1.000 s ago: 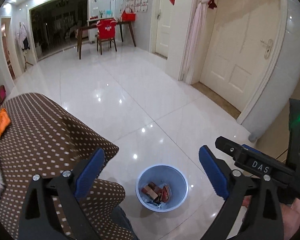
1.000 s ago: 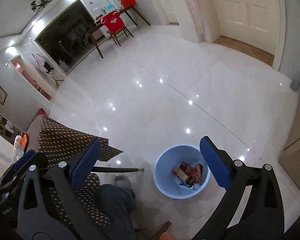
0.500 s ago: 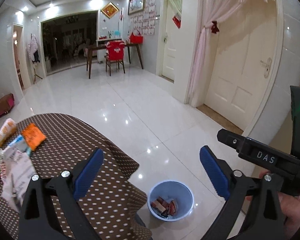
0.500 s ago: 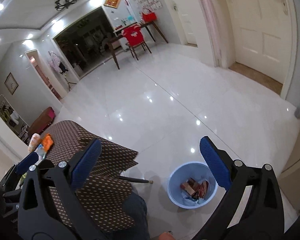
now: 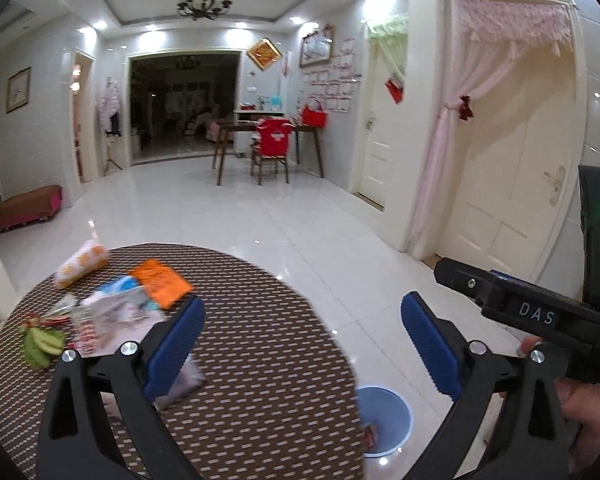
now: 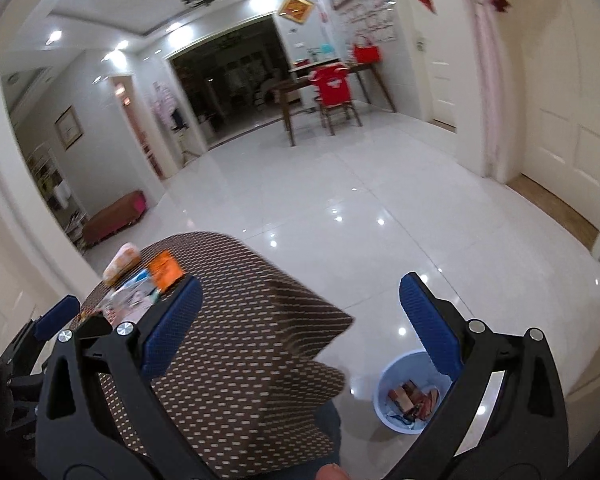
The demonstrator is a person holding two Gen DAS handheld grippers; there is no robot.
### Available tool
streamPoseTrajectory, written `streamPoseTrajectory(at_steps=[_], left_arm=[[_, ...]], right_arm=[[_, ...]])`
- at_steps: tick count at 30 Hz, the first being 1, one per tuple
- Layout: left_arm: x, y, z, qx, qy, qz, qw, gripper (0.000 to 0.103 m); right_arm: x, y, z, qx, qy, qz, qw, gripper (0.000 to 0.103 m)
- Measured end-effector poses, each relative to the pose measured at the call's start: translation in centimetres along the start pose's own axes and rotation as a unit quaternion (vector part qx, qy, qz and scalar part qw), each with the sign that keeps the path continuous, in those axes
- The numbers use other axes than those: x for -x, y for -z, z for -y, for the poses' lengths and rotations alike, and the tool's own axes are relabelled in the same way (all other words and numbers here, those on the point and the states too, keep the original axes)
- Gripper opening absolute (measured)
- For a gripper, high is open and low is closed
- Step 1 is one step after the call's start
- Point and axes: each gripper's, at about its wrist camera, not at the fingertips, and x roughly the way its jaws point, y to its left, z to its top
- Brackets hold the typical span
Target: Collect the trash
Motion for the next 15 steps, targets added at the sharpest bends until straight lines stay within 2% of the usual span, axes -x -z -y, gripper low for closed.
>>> streamPoseTrajectory(at_steps=[9, 15], left_arm=[[3.6, 2.2, -7.7, 0.023, -0.067, 0.016, 0.9974, 0.097], [5.0, 4.6, -13.3, 0.051, -0.116, 0.002, 0.9919, 0.097]], right_arm=[[-3.1, 1.3, -8.6, 0.061, -0.045, -0.032, 0.997, 0.097], [-6.2, 4.0, -14.9, 0.124, -0.087, -0.072, 0.986, 0.097]])
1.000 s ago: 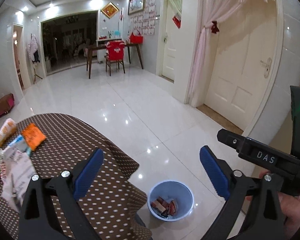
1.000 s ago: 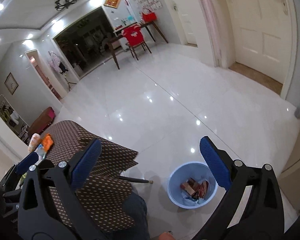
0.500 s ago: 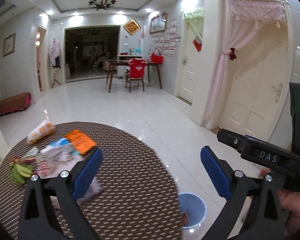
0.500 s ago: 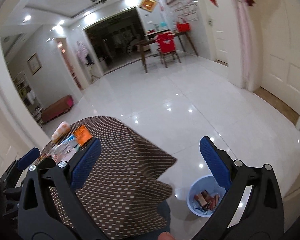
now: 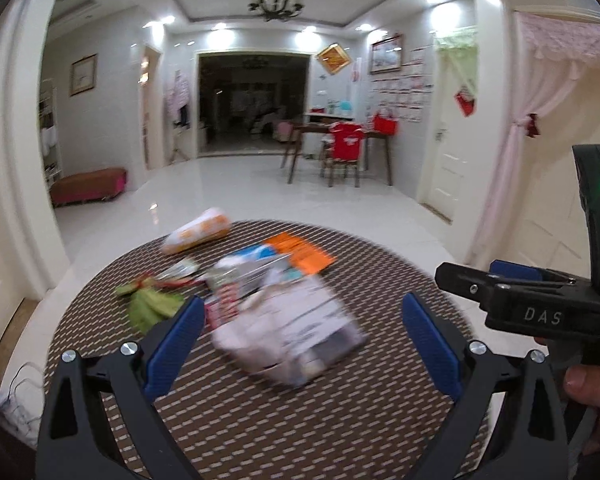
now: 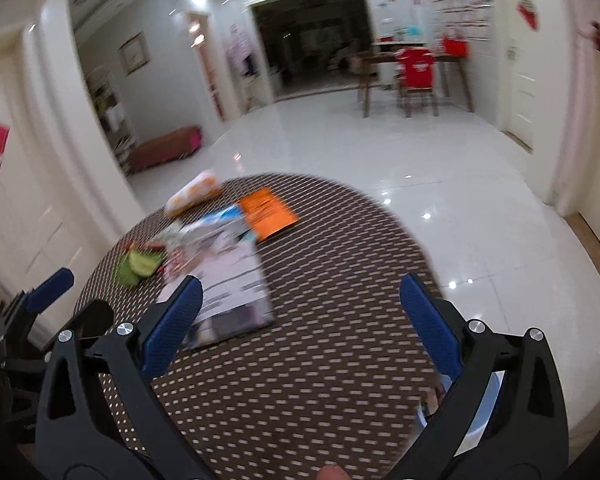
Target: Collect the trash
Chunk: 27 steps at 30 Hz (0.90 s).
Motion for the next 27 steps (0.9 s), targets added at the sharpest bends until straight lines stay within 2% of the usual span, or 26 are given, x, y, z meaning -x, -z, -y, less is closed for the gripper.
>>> streamPoseTrajectory(at_steps=[7, 16, 17, 19, 20, 21, 22, 23, 27], left_arm=[[-0.7, 2.4, -5.8, 0.032, -0.043, -0.031, 0.9981, 0.097], [-2.0, 4.2, -10.0, 0.056, -0.080, -0.066, 0.9930, 0.097], [-2.2, 4.3, -10.5, 0.060, -0.080, -0.069, 0.9925, 0.097], [-2.6, 4.4, -10.8, 0.062, -0.084, -0.073, 0.9918, 0.097], [-2.7, 4.4, -11.2, 0.064, -0.086, -0.075, 0.9914, 0.097], [-2.9, 4.4, -11.3, 0.065, -0.086, -0.076, 0.9912, 0.097], [-3.1, 4.3, -11.5, 0.066, -0.087, -0.077, 0.9910, 0.097], [-3.2, 4.3, -11.8, 0.067, -0.089, -0.078, 0.9908, 0.097], [-4.3, 3.4, -12.5, 0.068, -0.095, -0.080, 0.9899, 0.097]], right_arm=[[-5.4, 1.8, -5.7, 0.053, -0.037, -0.049, 0.997, 0.097], [-10.2, 3.8, -11.1, 0.108, -0.060, -0.088, 0.989, 0.094], [-10.7, 4.0, -11.6, 0.115, -0.059, -0.091, 0.987, 0.090], [-12.0, 4.4, -12.6, 0.126, -0.061, -0.104, 0.985, 0.072], [-12.6, 4.6, -13.0, 0.131, -0.059, -0.112, 0.983, 0.053], [-13.4, 5.0, -13.5, 0.143, -0.053, -0.120, 0.981, 0.043], [-13.5, 5.2, -13.7, 0.151, -0.046, -0.116, 0.981, 0.040], [-13.4, 5.3, -13.8, 0.156, -0.040, -0.110, 0.981, 0.026], [-12.8, 5.0, -12.9, 0.148, -0.035, -0.103, 0.983, 0.018]])
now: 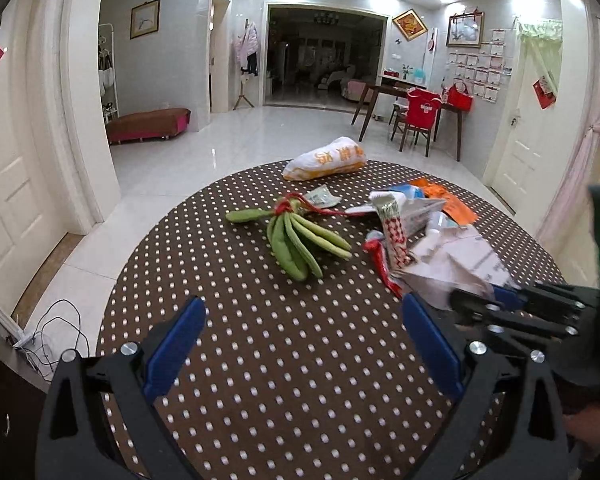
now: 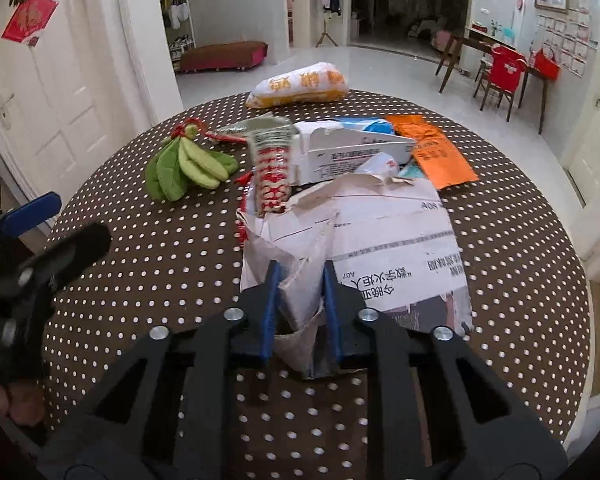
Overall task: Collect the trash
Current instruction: 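Grasp the white paper with the right tool while the left tool grasps the green bananas, then carry the bananas and white paper over the blue bin and release them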
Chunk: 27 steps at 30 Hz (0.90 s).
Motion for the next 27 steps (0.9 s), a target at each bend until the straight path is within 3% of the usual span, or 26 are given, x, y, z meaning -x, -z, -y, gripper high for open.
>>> streamPoseTrajectory(at_steps=[13, 19, 20, 21, 23, 24, 27], left_arm=[[-5.6, -4.1, -0.5, -0.005, -0.032, -0.022, 0.9992, 0.096], [-9.0, -5.0, -1.4, 0.009, -0.018, -0.059, 0.9981, 0.095], [-9.6, -5.1, -1.5, 0.014, -0.004, -0.070, 0.9974, 0.082], [-10.4, -5.2, -1.7, 0.023, 0.019, -0.088, 0.9957, 0.056], [-11.0, -5.3, -1.6, 0.026, 0.030, -0.099, 0.9943, 0.035], [-10.8, -5.3, -1.5, 0.023, 0.035, -0.096, 0.9945, 0.018], [-9.3, -5.2, -1.2, 0.021, 0.040, -0.080, 0.9958, 0.016]], right_arm=[[3.8, -0.4, 6.5, -0.082, -0.005, 0.050, 0.995, 0.014], [4.7, -0.6, 8.2, -0.095, 0.001, 0.062, 0.994, 0.014], [4.8, -0.5, 8.4, -0.097, 0.001, 0.063, 0.993, 0.014], [4.9, -0.5, 8.7, -0.099, 0.001, 0.065, 0.993, 0.014], [5.2, -0.4, 9.2, -0.105, 0.000, 0.070, 0.992, 0.014], [5.4, -0.4, 9.4, -0.107, -0.001, 0.072, 0.992, 0.014], [6.5, -0.2, 9.9, -0.111, -0.002, 0.081, 0.990, 0.014]])
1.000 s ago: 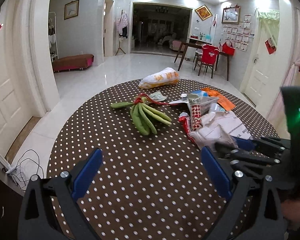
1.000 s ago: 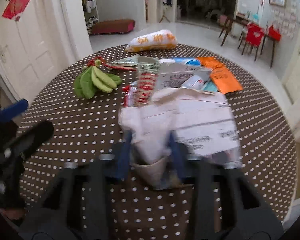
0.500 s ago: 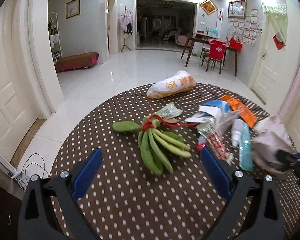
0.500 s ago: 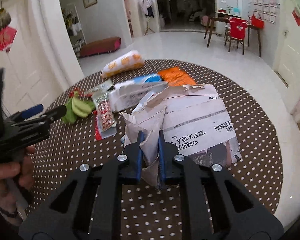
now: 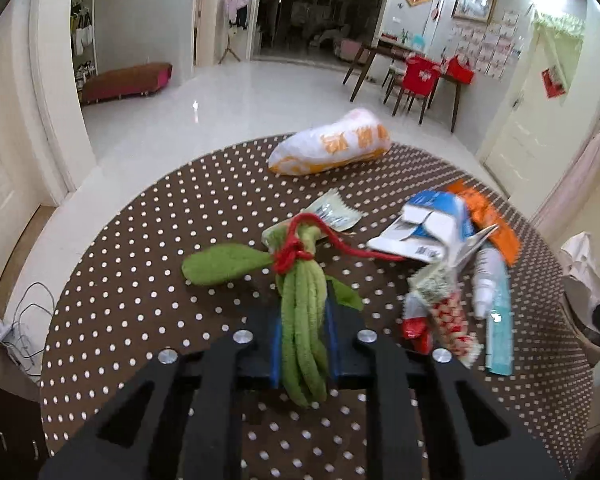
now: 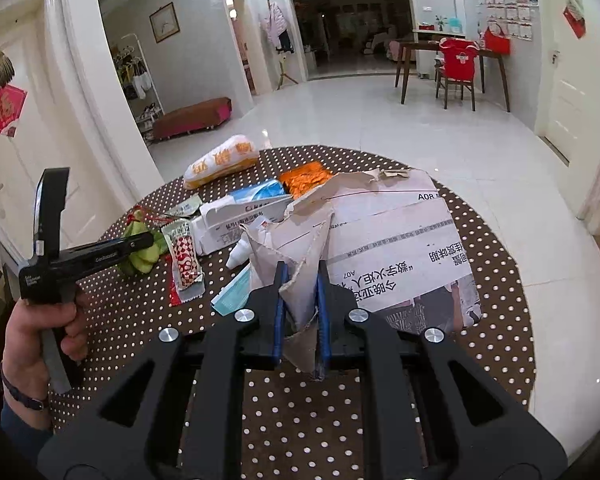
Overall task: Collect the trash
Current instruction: 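Carry the bananas and white paper over the blue bin and release them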
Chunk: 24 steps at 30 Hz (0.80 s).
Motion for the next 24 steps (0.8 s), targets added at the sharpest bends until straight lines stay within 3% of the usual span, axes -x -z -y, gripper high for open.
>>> streamPoseTrajectory(at_steps=[11, 24], left_arm=[[8.8, 1.4, 4.0, -0.034, 0.016, 0.090, 0.9953, 0.015], [14.7, 2.1, 11.6, -0.084, 0.083, 0.126, 0.9849, 0.015]], right_arm=[[5.5, -0.8, 0.9, 0.004, -0.002, 0.047, 0.999, 0.014], [12.5, -0.5, 3.5, -0.011, 0.005, 0.103, 0.995, 0.014]])
